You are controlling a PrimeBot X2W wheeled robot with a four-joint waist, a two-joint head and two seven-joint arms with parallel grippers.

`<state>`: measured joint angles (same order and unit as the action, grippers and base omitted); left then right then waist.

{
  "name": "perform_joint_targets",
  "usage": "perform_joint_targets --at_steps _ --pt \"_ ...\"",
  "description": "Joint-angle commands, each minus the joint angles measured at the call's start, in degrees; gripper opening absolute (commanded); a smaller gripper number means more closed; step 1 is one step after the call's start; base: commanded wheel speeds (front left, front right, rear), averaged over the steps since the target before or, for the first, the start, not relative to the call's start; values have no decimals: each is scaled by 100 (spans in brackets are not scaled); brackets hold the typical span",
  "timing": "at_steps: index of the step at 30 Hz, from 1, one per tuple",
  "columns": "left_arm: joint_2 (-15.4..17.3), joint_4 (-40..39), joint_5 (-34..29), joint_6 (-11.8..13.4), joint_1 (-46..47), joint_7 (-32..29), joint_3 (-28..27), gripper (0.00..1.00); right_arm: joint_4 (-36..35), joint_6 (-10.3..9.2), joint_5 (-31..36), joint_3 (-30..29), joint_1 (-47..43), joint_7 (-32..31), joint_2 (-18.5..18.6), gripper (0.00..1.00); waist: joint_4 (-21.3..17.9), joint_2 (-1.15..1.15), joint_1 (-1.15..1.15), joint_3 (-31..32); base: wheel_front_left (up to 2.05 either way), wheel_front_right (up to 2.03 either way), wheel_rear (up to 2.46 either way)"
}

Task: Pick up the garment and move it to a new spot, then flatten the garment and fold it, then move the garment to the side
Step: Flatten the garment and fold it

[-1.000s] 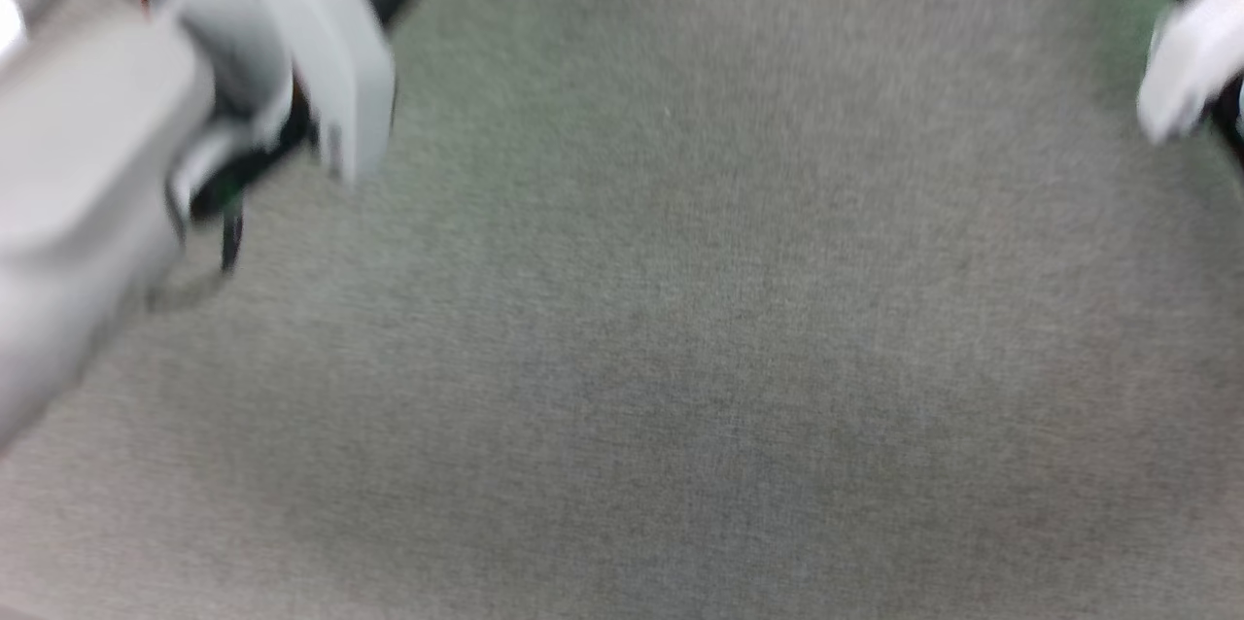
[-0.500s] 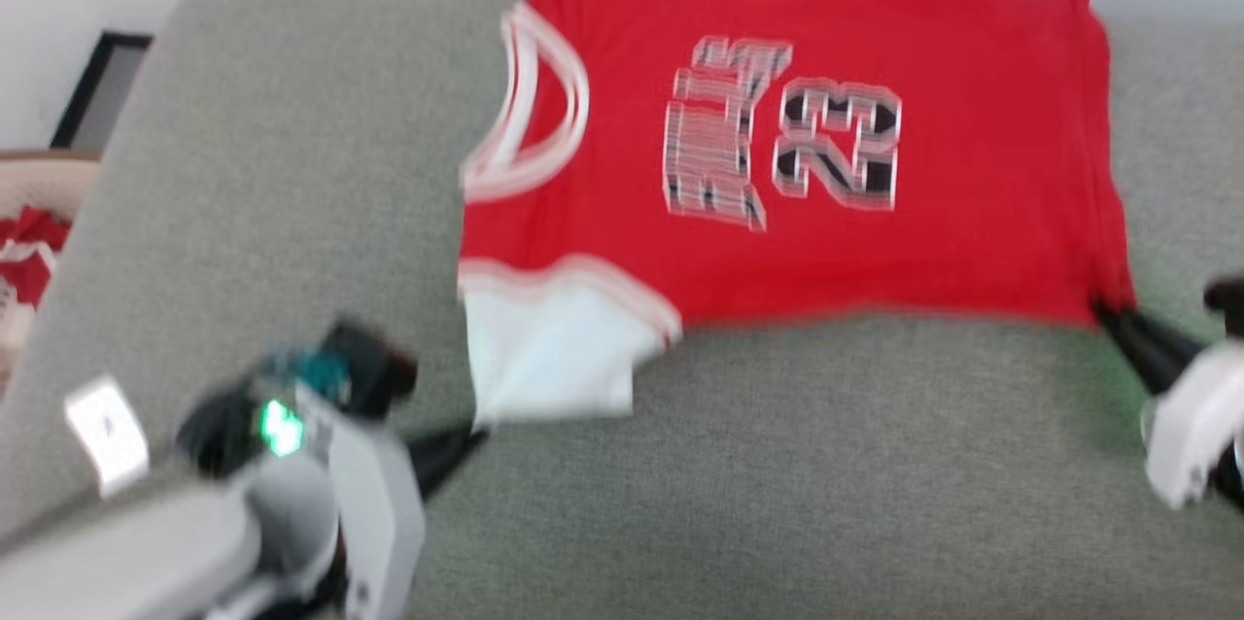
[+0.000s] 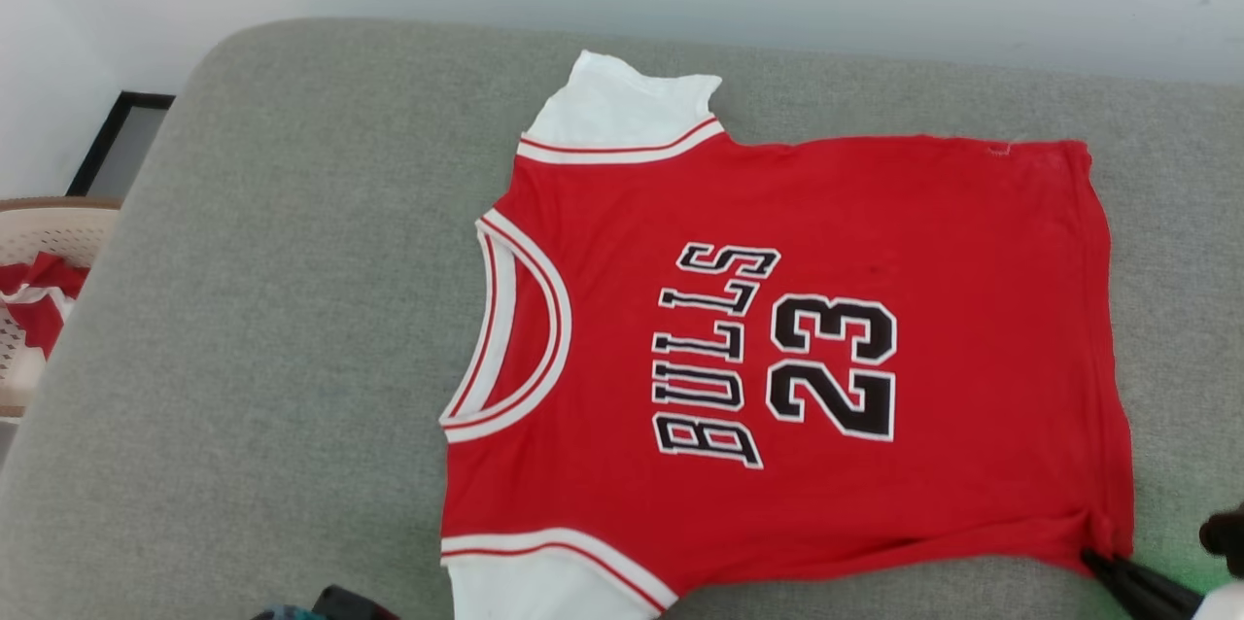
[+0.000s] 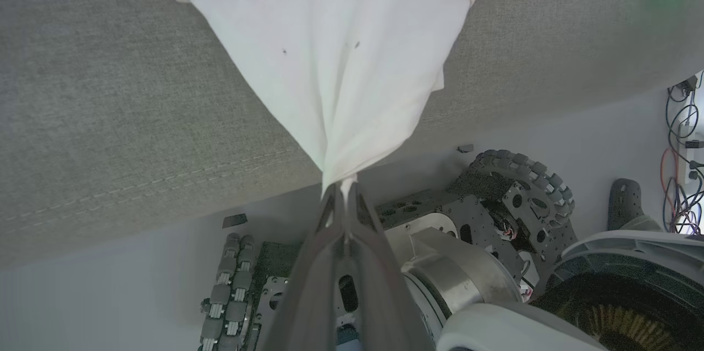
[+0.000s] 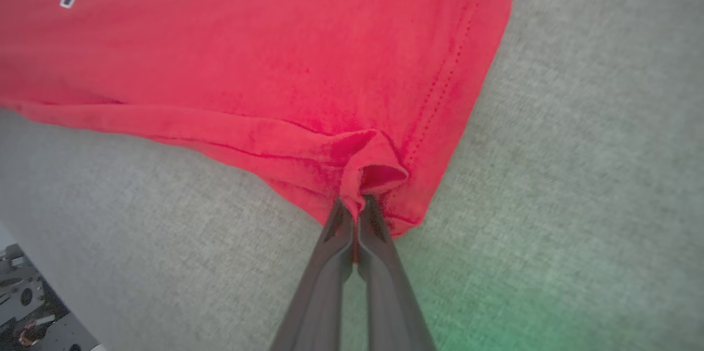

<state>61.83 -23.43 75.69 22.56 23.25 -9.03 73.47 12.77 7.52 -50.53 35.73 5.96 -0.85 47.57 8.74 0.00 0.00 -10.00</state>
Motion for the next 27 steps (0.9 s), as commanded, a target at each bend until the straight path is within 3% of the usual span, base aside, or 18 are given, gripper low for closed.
perform_joint_targets --at_steps 1,4,9,15,19,24,25,27 --pt "62 -80 37 103 -112 8 -9 0 -42 -6 -87 3 -291 -140 -14 0 -7 0 0 -12 0 0 0" --pt "197 -324 31 297 -89 -27 -60 0 -339 -6 -72 -213 -582 -340 -39 0 -37 0 0 -47 0 0 0" --pt "591 -580 -245 382 343 -213 -257 0 -751 -6 29 -562 -617 -449 -92 0 -168 0 0 -116 0 0 0" --pt "955 -622 -724 128 1230 -668 -625 0 -1178 -6 154 -1012 -171 -810 -241 0 -359 0 0 -281 0 0 0" --pt "923 -329 -1009 -311 1886 -1017 -865 0 -1329 -6 317 -1248 256 -1164 -386 0 -454 0 0 -410 0 0 0" --pt "541 472 -1274 -1079 2718 -1316 -1107 0 -1180 -6 559 -1378 928 -1540 -623 0 -516 0 0 -589 0 0 0" --pt "541 472 -1274 -1079 2718 -1316 -1107 0 -1180 -6 559 -1378 928 -1540 -623 0 -516 0 0 -589 0 0 0" --pt "288 857 -1358 -1375 2999 -1410 -1142 0 -1070 -6 693 -1370 1183 -1656 -680 0 -518 0 0 -658 0 0 0"
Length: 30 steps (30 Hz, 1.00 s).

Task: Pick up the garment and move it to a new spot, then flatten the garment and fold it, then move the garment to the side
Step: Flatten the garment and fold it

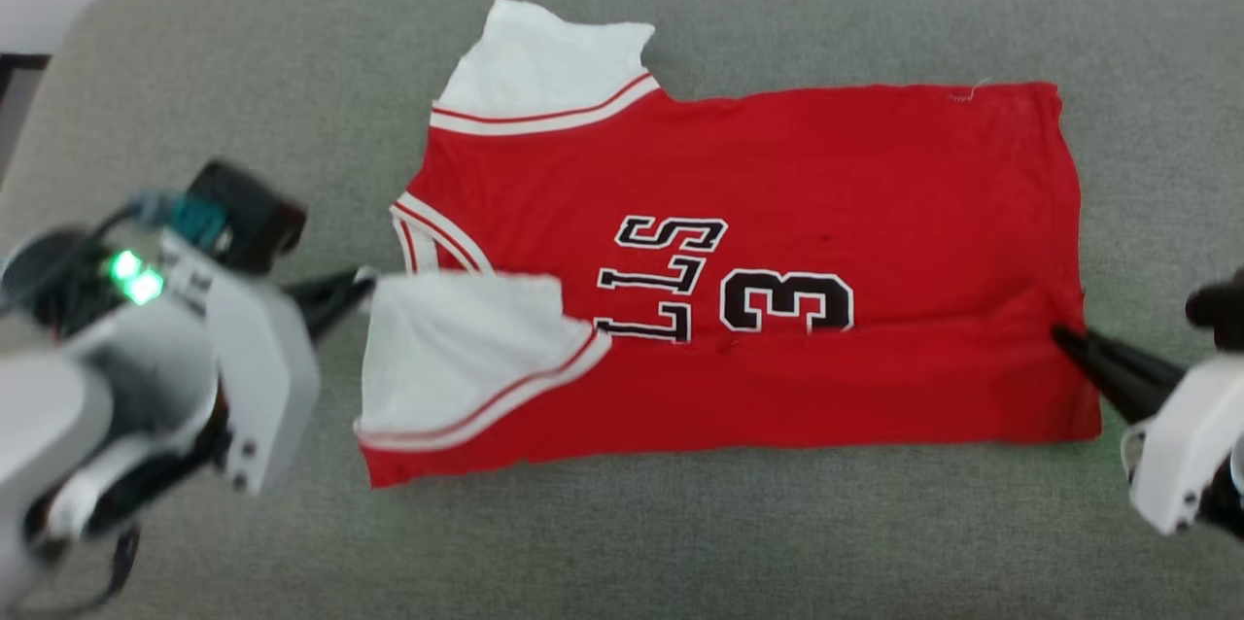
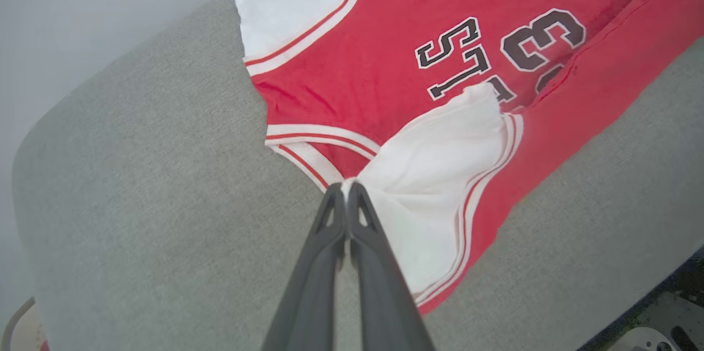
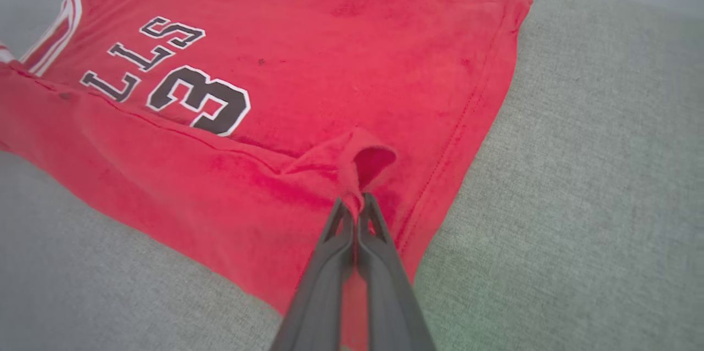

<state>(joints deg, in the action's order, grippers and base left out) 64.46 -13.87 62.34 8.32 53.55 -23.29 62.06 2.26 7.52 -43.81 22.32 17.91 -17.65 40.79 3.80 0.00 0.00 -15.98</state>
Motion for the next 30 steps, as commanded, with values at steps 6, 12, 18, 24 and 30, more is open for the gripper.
perform_joint_targets --at_steps 6,12,18,24,30 --pt "-811 1201 -178 -698 603 -118 42 0 556 -6 222 53 683 -264 -257 0 -33 0 0 -283 0 0 0" --pt "-1530 2451 -49 -1211 807 -239 211 0 1146 -6 272 308 1191 -513 -468 0 -61 0 0 -401 0 0 0" --pt "-1956 3324 261 -1452 762 -407 335 0 1476 -6 94 563 1455 -708 -584 0 -91 0 0 -441 0 0 0" --pt "-2235 3953 584 -1508 759 -629 358 0 1745 -6 -58 753 1608 -846 -606 0 -98 0 0 -426 0 0 0" --pt "-2519 4438 845 -1524 805 -775 300 52 1998 -7 -154 862 1741 -967 -628 2 -77 0 0 -337 0 0 0"
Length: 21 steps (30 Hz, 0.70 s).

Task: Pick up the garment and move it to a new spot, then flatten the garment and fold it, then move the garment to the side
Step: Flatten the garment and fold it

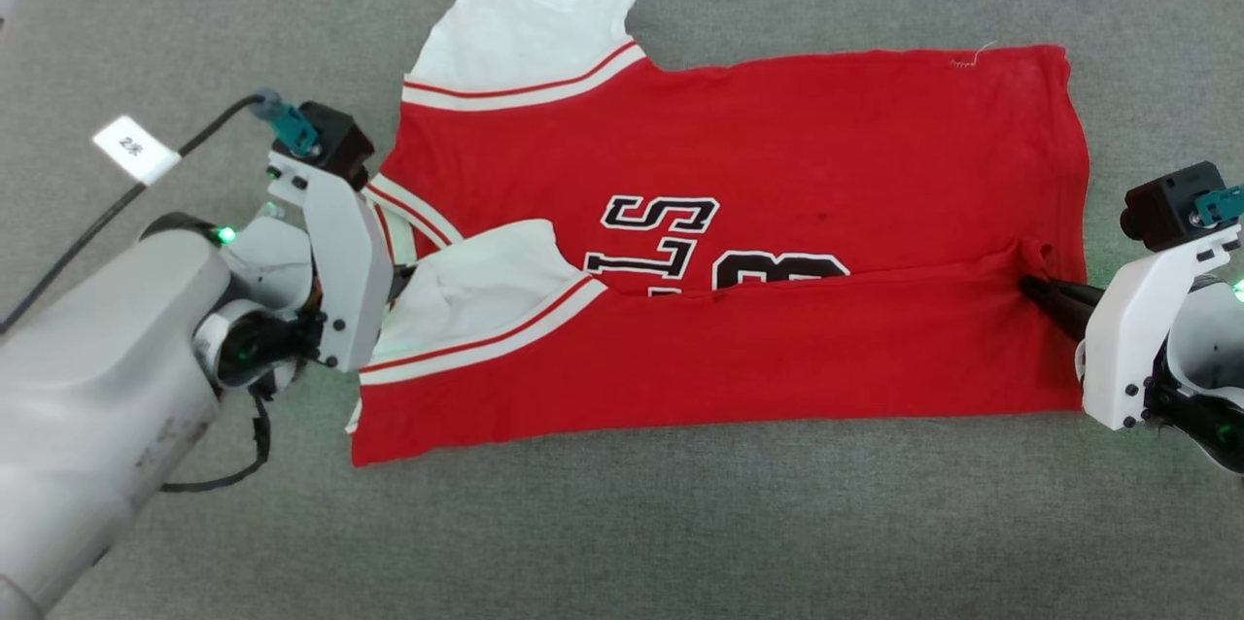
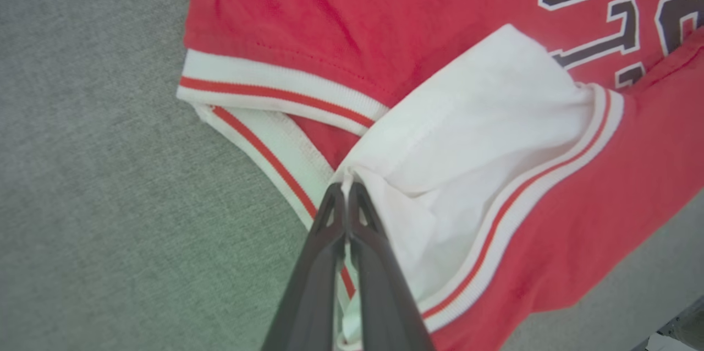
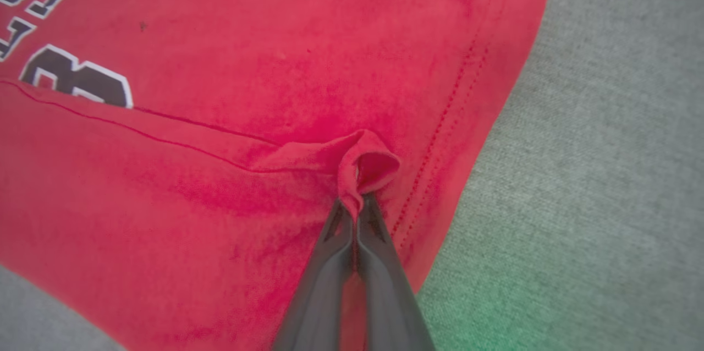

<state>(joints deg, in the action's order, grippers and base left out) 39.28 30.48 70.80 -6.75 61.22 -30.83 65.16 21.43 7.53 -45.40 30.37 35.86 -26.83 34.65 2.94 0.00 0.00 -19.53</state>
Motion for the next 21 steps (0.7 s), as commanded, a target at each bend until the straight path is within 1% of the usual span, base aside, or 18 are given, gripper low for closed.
perform_joint_targets --at_steps 1,2,3,5,6,7,8,15,19,21 --pt "-40 98 27 4 51 -20 -28 84 135 -8 -13 69 -22 -89 -19 5 14 0 0 39 0 0 0" --pt "-86 170 65 30 57 -21 -45 100 183 -8 -18 83 -1 -119 -24 16 17 0 0 60 0 0 0" --pt "-134 240 73 29 65 -22 -44 100 223 -8 -24 94 13 -136 -35 25 24 0 0 92 0 0 0" --pt "-186 346 78 42 99 24 -70 100 285 -8 -16 103 59 -167 -48 40 34 0 0 151 0 0 0" --pt "-201 400 78 56 107 50 -81 100 309 -8 5 112 98 -170 -52 62 40 0 0 180 0 0 0" --pt "-220 434 73 56 104 69 -82 100 339 -8 3 103 127 -169 -64 98 51 0 0 220 0 0 0" --pt "-226 454 64 48 115 93 -91 100 358 -8 2 99 145 -172 -71 100 60 0 0 260 0 0 0" --pt "-145 448 143 121 40 148 -158 100 483 -7 58 -54 135 39 -108 100 142 0 0 605 0 0 0" --pt "-49 257 266 258 -113 44 -177 100 514 -7 201 -288 50 319 -152 100 169 0 0 775 0 0 0" --pt "19 125 369 384 -193 -59 -207 100 477 -7 279 -403 -11 510 -176 100 170 0 0 828 0 0 0"
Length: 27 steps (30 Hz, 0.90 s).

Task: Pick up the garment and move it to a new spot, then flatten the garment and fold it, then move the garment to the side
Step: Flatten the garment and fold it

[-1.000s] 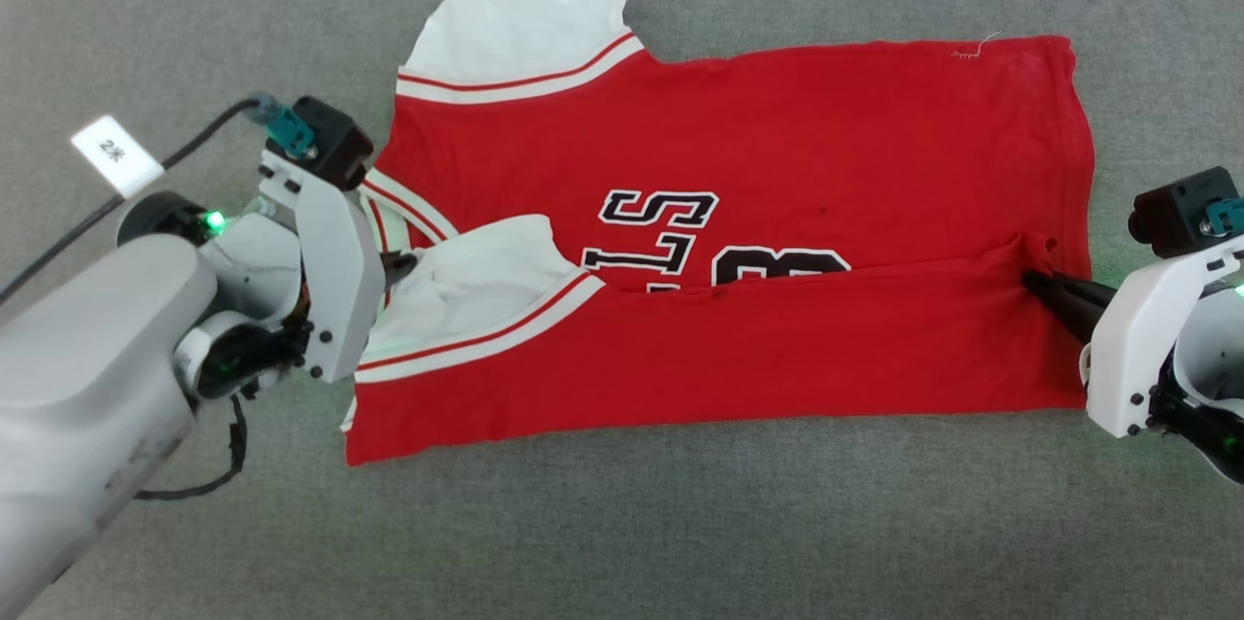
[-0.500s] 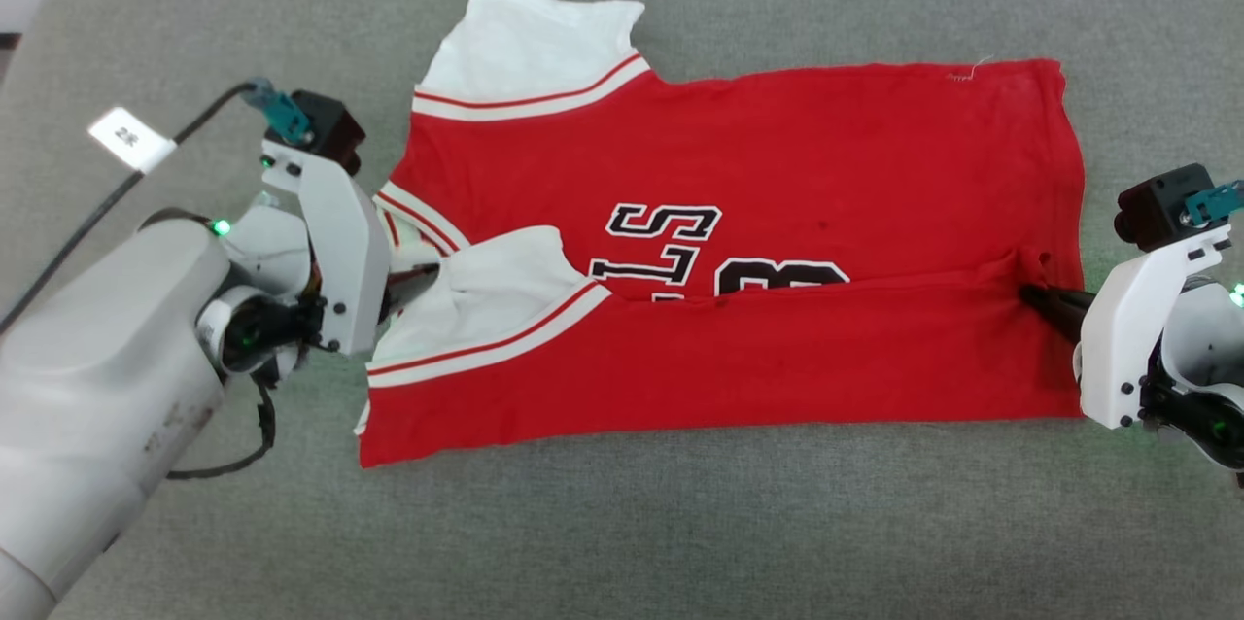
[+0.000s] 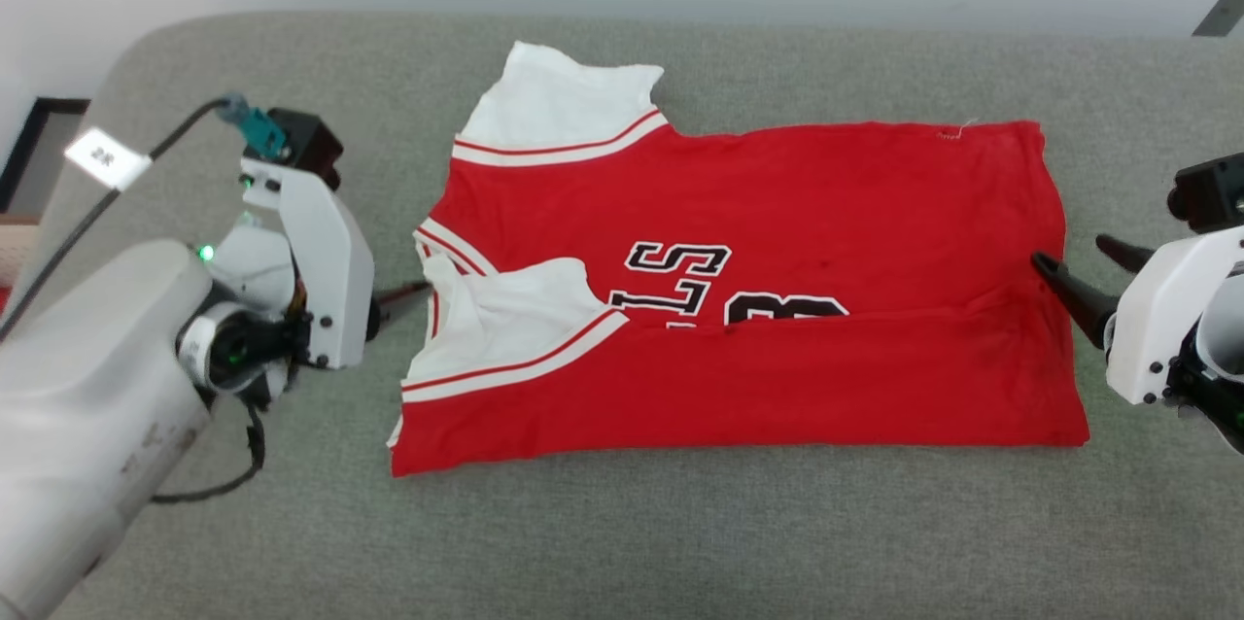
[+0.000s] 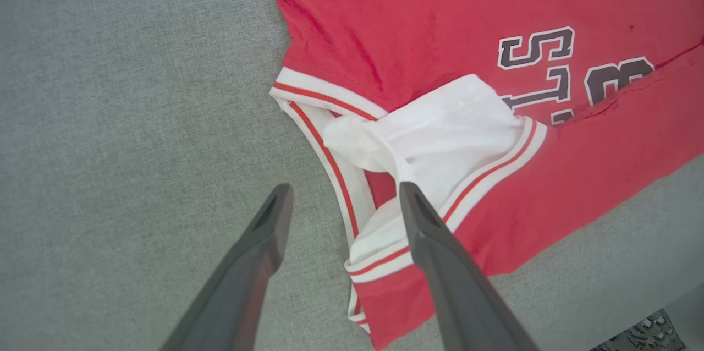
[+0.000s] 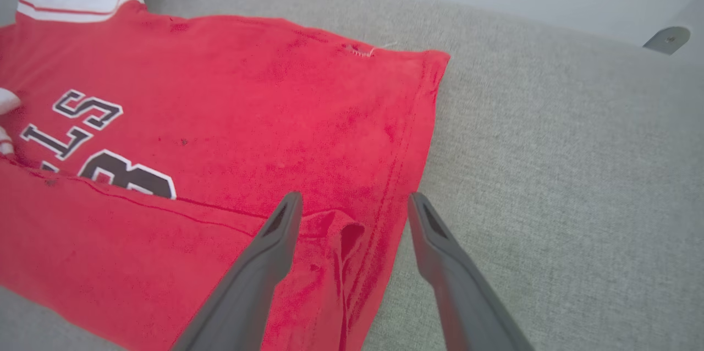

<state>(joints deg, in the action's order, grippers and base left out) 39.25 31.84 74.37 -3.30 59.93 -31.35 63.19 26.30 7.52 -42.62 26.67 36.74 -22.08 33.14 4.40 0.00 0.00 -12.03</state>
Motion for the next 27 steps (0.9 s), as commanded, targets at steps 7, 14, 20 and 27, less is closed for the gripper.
perform_joint_targets --at_steps 7,14,20,27 --pt "339 -634 467 592 -520 -441 -51 100 -256 -6 292 -650 -395 634 -236 100 -58 0 0 152 0 0 0" --pt "602 -1119 762 1114 -917 -779 -9 100 -764 -6 534 -1338 -894 798 -520 100 -250 0 0 139 0 0 0" --pt "738 -1340 923 1486 -1154 -1058 75 100 -1370 -6 818 -2096 -1426 688 -885 100 -444 0 0 111 0 0 0" --pt "772 -1254 974 1639 -1335 -1044 106 100 -2021 -6 1055 -2774 -1940 391 -1358 100 -581 0 0 73 0 0 0"
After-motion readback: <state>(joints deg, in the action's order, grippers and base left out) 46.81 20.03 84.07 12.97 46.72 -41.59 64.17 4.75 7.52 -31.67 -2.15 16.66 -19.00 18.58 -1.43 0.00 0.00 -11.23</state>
